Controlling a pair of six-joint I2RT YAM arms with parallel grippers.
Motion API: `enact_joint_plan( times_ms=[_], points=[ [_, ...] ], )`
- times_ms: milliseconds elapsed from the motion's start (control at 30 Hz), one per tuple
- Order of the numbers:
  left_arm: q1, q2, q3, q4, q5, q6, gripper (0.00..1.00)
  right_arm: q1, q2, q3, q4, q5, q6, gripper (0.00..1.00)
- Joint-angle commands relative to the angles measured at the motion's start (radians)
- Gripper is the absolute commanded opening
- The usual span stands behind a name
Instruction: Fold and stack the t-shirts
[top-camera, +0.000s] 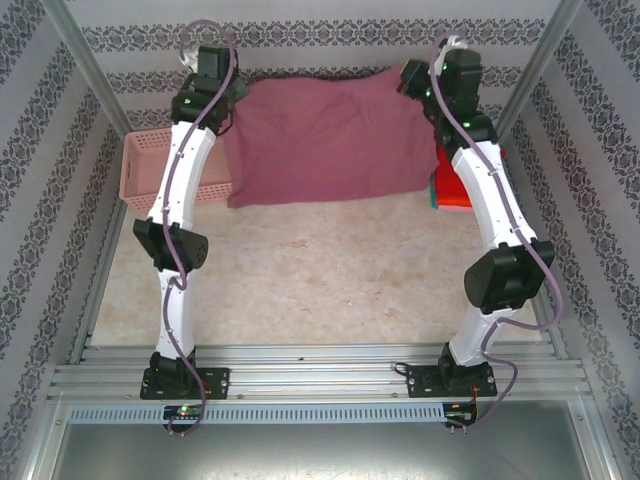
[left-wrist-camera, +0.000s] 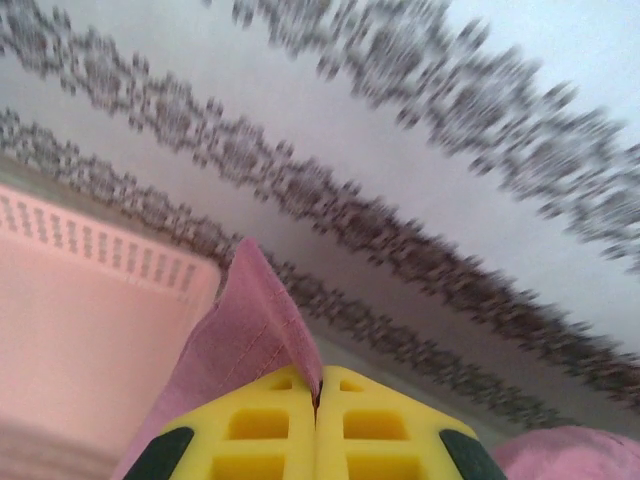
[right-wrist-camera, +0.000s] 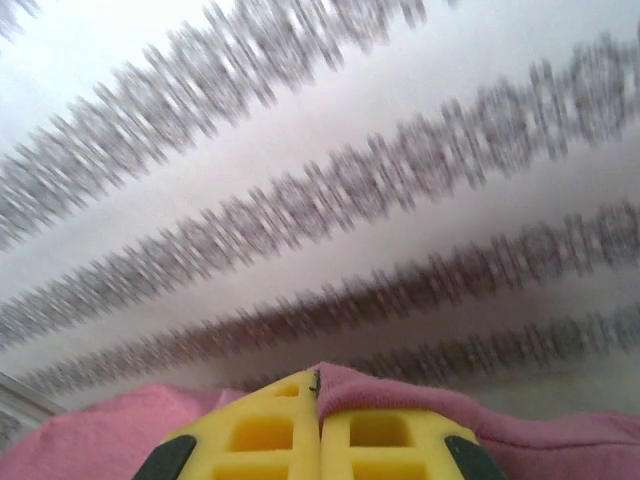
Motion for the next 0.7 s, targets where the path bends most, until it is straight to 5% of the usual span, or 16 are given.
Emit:
enact_joint_plan(
  times_ms=[0,200,433,667],
  points=[
    [0.009,-0.112,0.026,0.096,-0.02,0.041,0.0,-0.028,-0.06,0.122,0.034,-0.06,-0.028,0.0],
    [0.009,-0.325,-0.153,0.066,0.038,0.055,0.0,-0.05,-0.237,-0.018,0.057,-0.106,-0.077,0.0],
    [0.001,-0.85,-1.203,0.495,0.153,-0.049,0.0,-0.054,-0.635,-0.772,0.131,-0.151,-0.106,0.0],
    [-0.014,-1.129,-1.826,0.526,0.223,-0.21,0.0,-0.044,-0.913,-1.361,0.043,-0.184,0.02,0.0]
  ],
)
